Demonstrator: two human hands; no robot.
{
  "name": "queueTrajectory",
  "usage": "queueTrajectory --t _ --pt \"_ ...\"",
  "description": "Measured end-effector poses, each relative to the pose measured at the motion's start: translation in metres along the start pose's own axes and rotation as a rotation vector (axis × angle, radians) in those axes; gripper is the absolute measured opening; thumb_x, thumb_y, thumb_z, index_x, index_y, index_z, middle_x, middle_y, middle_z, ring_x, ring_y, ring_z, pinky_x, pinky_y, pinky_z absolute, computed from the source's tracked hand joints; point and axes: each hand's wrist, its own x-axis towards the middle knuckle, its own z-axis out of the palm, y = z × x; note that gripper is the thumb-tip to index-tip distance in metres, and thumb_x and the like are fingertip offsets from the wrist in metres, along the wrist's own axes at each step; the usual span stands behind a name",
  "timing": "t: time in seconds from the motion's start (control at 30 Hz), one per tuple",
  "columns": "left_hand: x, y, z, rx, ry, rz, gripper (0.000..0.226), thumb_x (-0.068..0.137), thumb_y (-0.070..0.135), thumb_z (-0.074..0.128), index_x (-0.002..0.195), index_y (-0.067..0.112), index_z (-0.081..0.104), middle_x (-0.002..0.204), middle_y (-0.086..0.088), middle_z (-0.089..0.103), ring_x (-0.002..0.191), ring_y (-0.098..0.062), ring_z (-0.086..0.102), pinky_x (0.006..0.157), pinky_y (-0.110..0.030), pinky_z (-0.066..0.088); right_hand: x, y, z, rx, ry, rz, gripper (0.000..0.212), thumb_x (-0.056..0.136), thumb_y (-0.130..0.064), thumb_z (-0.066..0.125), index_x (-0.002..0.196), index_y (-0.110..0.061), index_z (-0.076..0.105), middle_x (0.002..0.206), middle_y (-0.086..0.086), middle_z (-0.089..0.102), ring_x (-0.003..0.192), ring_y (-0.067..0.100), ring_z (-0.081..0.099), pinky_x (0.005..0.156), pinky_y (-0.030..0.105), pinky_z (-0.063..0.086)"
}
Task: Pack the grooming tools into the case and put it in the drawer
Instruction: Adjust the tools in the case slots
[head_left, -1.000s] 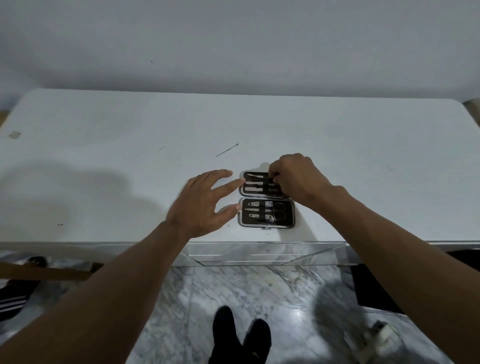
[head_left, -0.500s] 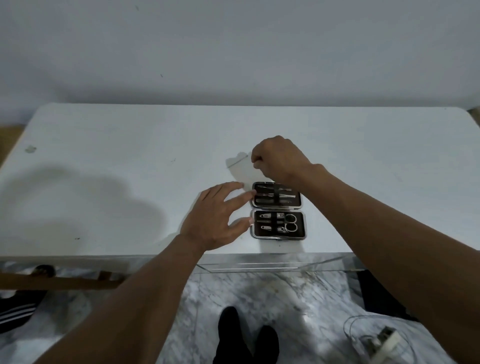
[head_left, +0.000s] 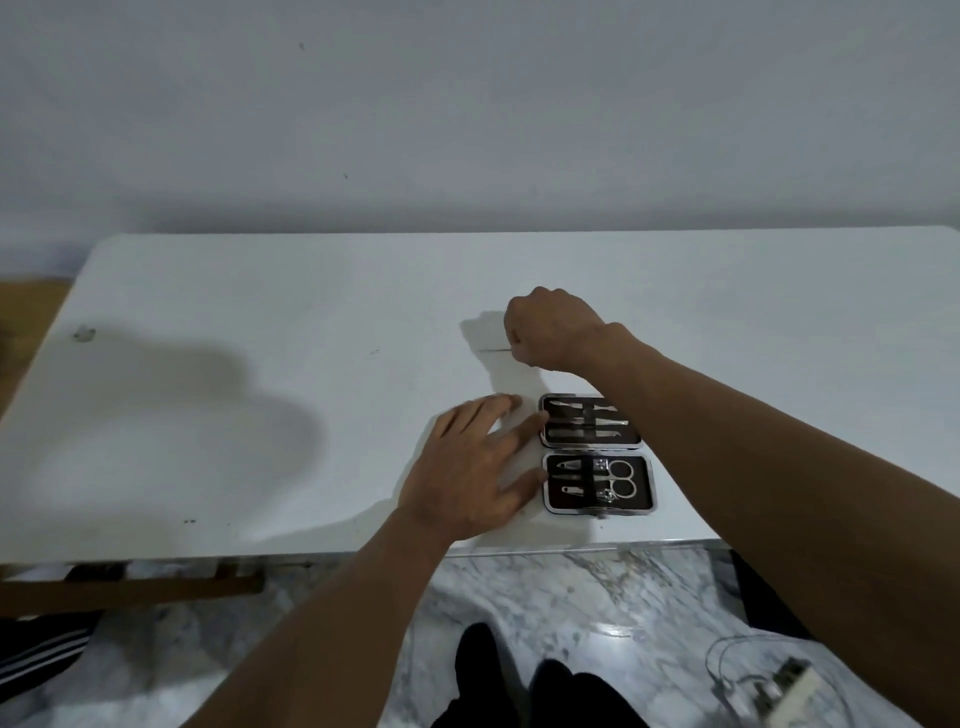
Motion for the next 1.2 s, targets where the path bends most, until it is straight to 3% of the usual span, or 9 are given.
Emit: queueTrajectory --t 0.27,0.4,0.5,0.63,0.9,1.2 --pt "-0.001 -0.002 0.001 0.012 0.023 0.012 0.054 0.092 0.061 0.043 0.14 0.035 0.049 0.141 0.001 0.05 0.131 -0.019 0.045 0.105 -0.039 0.038 -0.011 -0.002 -0.004 -0.041 -0.092 0.018 0.02 0.081 -0.019 0.06 0.086 -0.012 0.043 0.084 0.007 0.046 0.075 0.028 0.048 0.065 0.031 0.038" --pt "-0.002 -0.001 0.002 0.019 0.029 0.008 0.052 0.09 0.055 0.049 0.138 0.035 0.05 0.141 0.003 0.05 0.131 -0.018 0.044 0.104 -0.038 0.038 -0.023 0.01 -0.003 0.073 -0.035 0.053 0.014 0.079 -0.016 0.059 0.087 -0.007 0.051 0.079 0.007 0.052 0.076 0.03 0.055 0.064 0.032 0.042" --pt "-0.002 -0.002 0.001 0.036 0.042 0.009 0.053 0.089 0.055 0.049 0.138 0.034 0.05 0.141 0.002 0.05 0.132 -0.018 0.045 0.103 -0.039 0.039 -0.039 0.027 0.0 0.291 0.033 0.069 0.007 0.081 -0.013 0.06 0.087 -0.012 0.061 0.09 0.005 0.065 0.086 0.028 0.063 0.074 0.035 0.053" --pt "-0.002 -0.002 0.002 0.04 0.046 0.009 0.054 0.089 0.054 0.05 0.139 0.034 0.049 0.142 0.001 0.05 0.131 -0.02 0.045 0.103 -0.041 0.039 -0.074 0.055 -0.003 0.484 0.108 0.095 0.018 0.083 -0.01 0.067 0.1 -0.013 0.071 0.085 -0.002 0.064 0.081 0.016 0.061 0.077 0.026 0.049" --pt "-0.004 0.0 0.006 0.077 0.025 -0.004 0.055 0.091 0.054 0.046 0.141 0.032 0.048 0.145 -0.001 0.048 0.133 -0.022 0.043 0.105 -0.043 0.037 -0.133 0.087 0.019 0.276 0.133 0.054 0.022 0.083 -0.006 0.056 0.095 -0.012 0.074 0.091 0.005 0.074 0.076 0.018 0.057 0.073 0.026 0.044" --pt "-0.005 0.0 0.007 0.071 0.007 -0.004 0.056 0.092 0.055 0.041 0.143 0.032 0.046 0.147 -0.002 0.046 0.135 -0.022 0.041 0.108 -0.042 0.035 -0.142 0.09 0.036 0.174 0.12 0.001 0.027 0.082 -0.003 0.051 0.096 -0.01 0.072 0.096 0.01 0.071 0.088 0.031 0.061 0.069 0.028 0.039"
